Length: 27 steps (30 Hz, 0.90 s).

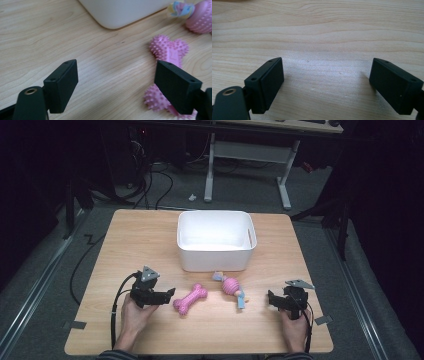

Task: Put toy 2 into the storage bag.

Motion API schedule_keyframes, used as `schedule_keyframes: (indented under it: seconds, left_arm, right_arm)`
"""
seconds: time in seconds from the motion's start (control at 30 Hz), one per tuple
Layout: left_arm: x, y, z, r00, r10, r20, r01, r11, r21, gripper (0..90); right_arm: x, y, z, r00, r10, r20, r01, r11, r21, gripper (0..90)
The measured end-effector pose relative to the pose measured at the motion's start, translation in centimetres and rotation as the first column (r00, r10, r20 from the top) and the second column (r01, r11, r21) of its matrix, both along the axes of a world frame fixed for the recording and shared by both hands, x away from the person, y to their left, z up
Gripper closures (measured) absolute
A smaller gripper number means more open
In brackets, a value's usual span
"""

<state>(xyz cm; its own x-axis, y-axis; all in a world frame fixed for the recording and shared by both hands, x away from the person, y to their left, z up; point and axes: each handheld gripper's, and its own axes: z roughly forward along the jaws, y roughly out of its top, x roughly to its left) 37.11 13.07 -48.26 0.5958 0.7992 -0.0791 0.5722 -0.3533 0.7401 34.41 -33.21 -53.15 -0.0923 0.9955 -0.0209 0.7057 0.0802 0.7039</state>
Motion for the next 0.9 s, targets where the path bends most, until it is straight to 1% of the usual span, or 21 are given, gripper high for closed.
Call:
schedule_keyframes:
  seconds: [0.07, 0.1, 0.13, 0.17, 0.23, 0.27, 0.37, 0.4, 0.43, 0.47, 0.57, 0.63, 0.67, 0.7, 0.73, 0.8, 0.83, 0.87, 0.9]
  left_arm:
    - [-0.1, -0.2, 0.2, 1.0000, -0.007, 0.003, 0.006, 1.0000, 0.002, 19.8]
    - [-0.3, -0.6, 0.6, 0.9998, -0.020, 0.006, 0.020, 0.9998, 0.007, 19.8]
    - [-0.3, -0.6, 0.6, 0.9998, -0.020, 0.006, 0.020, 0.9998, 0.007, 19.7]
    - [-0.5, -0.9, 0.8, 0.9994, -0.035, 0.008, 0.035, 0.9993, 0.015, 19.7]
    - [-0.6, -1.1, 0.9, 0.9990, -0.043, 0.007, 0.043, 0.9989, 0.020, 19.7]
    - [-0.8, -1.5, 1.1, 0.9986, -0.053, 0.010, 0.052, 0.9982, 0.031, 19.7]
    - [-1.0, -2.0, 1.1, 0.9979, -0.065, 0.007, 0.065, 0.9971, 0.040, 19.7]
    - [-1.1, -2.4, 1.2, 0.9965, -0.084, 0.001, 0.083, 0.9958, 0.039, 19.8]
    - [-1.1, -2.4, 1.2, 0.9965, -0.084, 0.001, 0.083, 0.9958, 0.039, 20.0]
    - [-1.3, -2.8, 1.1, 0.9952, -0.097, -0.003, 0.097, 0.9943, 0.044, 20.0]
    - [-1.4, -3.4, 1.0, 0.9943, -0.106, -0.005, 0.107, 0.9929, 0.053, 20.9]
    - [-1.4, -4.0, 0.8, 0.9921, -0.125, -0.014, 0.125, 0.9900, 0.066, 23.7]
    - [-1.4, -4.0, 0.8, 0.9921, -0.125, -0.014, 0.125, 0.9900, 0.066, 24.0]
    - [-1.4, -4.6, 0.6, 0.9897, -0.141, -0.023, 0.142, 0.9865, 0.081, 24.4]
    - [-1.4, -4.8, 0.6, 0.9888, -0.147, -0.025, 0.149, 0.9849, 0.088, 24.8]
    - [-1.4, -5.3, 0.4, 0.9869, -0.158, -0.029, 0.161, 0.9823, 0.096, 26.1]
    - [-1.4, -5.3, 0.4, 0.9869, -0.158, -0.029, 0.161, 0.9823, 0.096, 26.6]
    - [-1.4, -5.7, 0.4, 0.9841, -0.175, -0.026, 0.177, 0.9791, 0.100, 29.0]
    - [-1.4, -5.9, 0.4, 0.9829, -0.182, -0.025, 0.184, 0.9774, 0.104, 31.3]
  right_arm:
    - [0.0, 0.0, 0.0, 1.0000, -0.001, -0.002, 0.001, 1.0000, 0.001, 12.7]
    - [0.0, 0.0, 0.0, 1.0000, 0.001, -0.001, -0.001, 1.0000, 0.000, 12.7]
    - [0.0, 0.0, 0.0, 1.0000, 0.001, -0.001, -0.001, 1.0000, 0.000, 12.7]
    - [0.0, 0.0, 0.0, 1.0000, 0.001, -0.001, -0.001, 1.0000, 0.000, 12.8]
    - [0.0, 0.0, 0.0, 1.0000, 0.001, -0.001, -0.001, 1.0000, -0.001, 12.7]
    - [0.0, 0.0, 0.0, 1.0000, -0.001, -0.002, 0.001, 1.0000, 0.001, 12.9]
    - [0.0, 0.0, 0.0, 1.0000, -0.001, -0.002, 0.001, 1.0000, 0.001, 12.9]
    - [0.0, 0.0, 0.0, 1.0000, -0.001, -0.002, 0.001, 1.0000, 0.001, 12.9]
    - [0.0, 0.0, 0.0, 1.0000, 0.001, -0.001, -0.001, 1.0000, 0.000, 13.1]
    - [0.0, 0.0, 0.0, 1.0000, 0.001, 0.001, -0.001, 1.0000, 0.002, 13.4]
    - [0.0, 0.0, 0.0, 1.0000, 0.002, 0.001, -0.002, 1.0000, 0.002, 13.4]
    - [0.0, 0.0, 0.0, 1.0000, 0.002, 0.001, -0.002, 1.0000, 0.001, 13.4]
    - [0.0, 0.0, 0.0, 1.0000, 0.002, 0.001, -0.002, 1.0000, 0.002, 13.4]
    - [0.0, 0.0, 0.0, 1.0000, 0.002, 0.001, -0.002, 1.0000, 0.001, 13.4]
    - [0.0, 0.0, 0.0, 1.0000, 0.002, 0.001, -0.002, 1.0000, 0.002, 13.4]
    - [0.0, 0.0, 0.0, 1.0000, 0.002, 0.001, -0.002, 1.0000, 0.002, 13.4]
    - [0.0, 0.0, 0.0, 1.0000, 0.002, 0.001, -0.002, 1.0000, 0.002, 13.4]
    - [0.0, 0.0, 0.0, 1.0000, 0.002, 0.001, -0.002, 1.0000, 0.002, 13.4]
    - [0.0, 0.0, 0.0, 1.0000, 0.002, 0.001, -0.002, 1.0000, 0.002, 13.4]
